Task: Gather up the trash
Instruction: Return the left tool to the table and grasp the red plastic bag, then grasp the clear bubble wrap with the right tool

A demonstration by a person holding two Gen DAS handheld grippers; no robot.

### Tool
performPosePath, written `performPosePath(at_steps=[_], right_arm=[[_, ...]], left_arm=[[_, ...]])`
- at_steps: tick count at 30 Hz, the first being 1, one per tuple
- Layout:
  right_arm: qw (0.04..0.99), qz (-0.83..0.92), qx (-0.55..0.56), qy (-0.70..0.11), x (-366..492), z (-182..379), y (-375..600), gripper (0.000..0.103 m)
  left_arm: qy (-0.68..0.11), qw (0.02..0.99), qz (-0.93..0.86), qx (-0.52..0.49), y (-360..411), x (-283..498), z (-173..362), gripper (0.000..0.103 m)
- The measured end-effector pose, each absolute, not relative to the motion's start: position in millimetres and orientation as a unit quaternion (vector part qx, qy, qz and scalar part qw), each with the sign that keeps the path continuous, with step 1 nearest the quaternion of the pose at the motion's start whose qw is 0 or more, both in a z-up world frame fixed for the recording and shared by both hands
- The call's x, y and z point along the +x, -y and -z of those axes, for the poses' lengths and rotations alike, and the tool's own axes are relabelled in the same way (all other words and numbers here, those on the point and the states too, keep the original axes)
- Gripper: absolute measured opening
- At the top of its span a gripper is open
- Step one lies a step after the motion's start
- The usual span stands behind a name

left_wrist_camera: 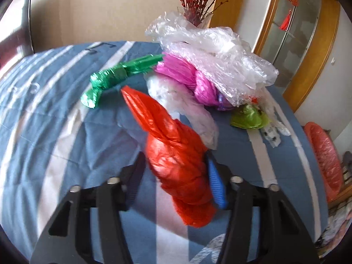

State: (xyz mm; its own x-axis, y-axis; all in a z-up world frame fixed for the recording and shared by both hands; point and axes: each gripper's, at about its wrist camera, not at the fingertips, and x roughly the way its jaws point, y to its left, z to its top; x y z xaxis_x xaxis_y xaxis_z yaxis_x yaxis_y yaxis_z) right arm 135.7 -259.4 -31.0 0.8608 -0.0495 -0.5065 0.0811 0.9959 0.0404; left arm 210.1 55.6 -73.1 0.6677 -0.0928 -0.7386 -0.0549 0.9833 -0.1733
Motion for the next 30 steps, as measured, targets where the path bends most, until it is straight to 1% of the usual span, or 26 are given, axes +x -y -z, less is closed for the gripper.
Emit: performPosePath(at_steps=[1, 3, 5, 11, 13, 15, 18, 22, 30], right_arm=[[0.965, 0.027, 0.027, -0.261, 137.5, 29.7, 254.1, 0.079], [0.965, 0.015, 0.024, -0.259, 139.9, 27.0, 244.3, 0.079], [0.966, -0.005, 0.022, -0.257, 144.4, 23.2, 231.9, 0.079], [0.965, -0.071, 0.030, -0.252, 174.1, 7.7, 192.5, 0.078], [0.960, -0.093, 0.042, -0.259, 190.7, 4.3, 179.0, 0.067], [0.955, -0.111, 0.050, -0.270, 209.0, 2.5, 165.3, 0.059], [0.947, -0.129, 0.064, -0.288, 235.6, 2.8, 145.5, 0.055], [0.936, -0.140, 0.076, -0.313, 266.5, 8.0, 120.9, 0.054], [0.940, -0.137, 0.068, -0.305, 280.1, 3.2, 91.9, 0.054]], left_arm=[[-0.406, 0.909, 0.016, -0.094, -55.4, 209.2, 72.1, 0.042], [-0.402, 0.910, 0.023, -0.096, -58.6, 211.5, 72.1, 0.035], [-0.398, 0.912, 0.025, -0.095, -61.5, 209.0, 70.3, 0.033], [-0.367, 0.927, -0.013, -0.076, -87.7, 203.3, 54.1, 0.033], [-0.357, 0.931, -0.027, -0.069, -97.6, 202.6, 47.7, 0.033], [-0.348, 0.934, -0.041, -0.064, -109.2, 202.1, 42.6, 0.033], [-0.343, 0.936, -0.055, -0.065, -126.4, 204.5, 39.3, 0.033], [-0.344, 0.934, -0.065, -0.074, -141.8, 208.8, 39.9, 0.033], [-0.351, 0.930, -0.063, -0.088, -154.4, 211.1, 45.8, 0.033]])
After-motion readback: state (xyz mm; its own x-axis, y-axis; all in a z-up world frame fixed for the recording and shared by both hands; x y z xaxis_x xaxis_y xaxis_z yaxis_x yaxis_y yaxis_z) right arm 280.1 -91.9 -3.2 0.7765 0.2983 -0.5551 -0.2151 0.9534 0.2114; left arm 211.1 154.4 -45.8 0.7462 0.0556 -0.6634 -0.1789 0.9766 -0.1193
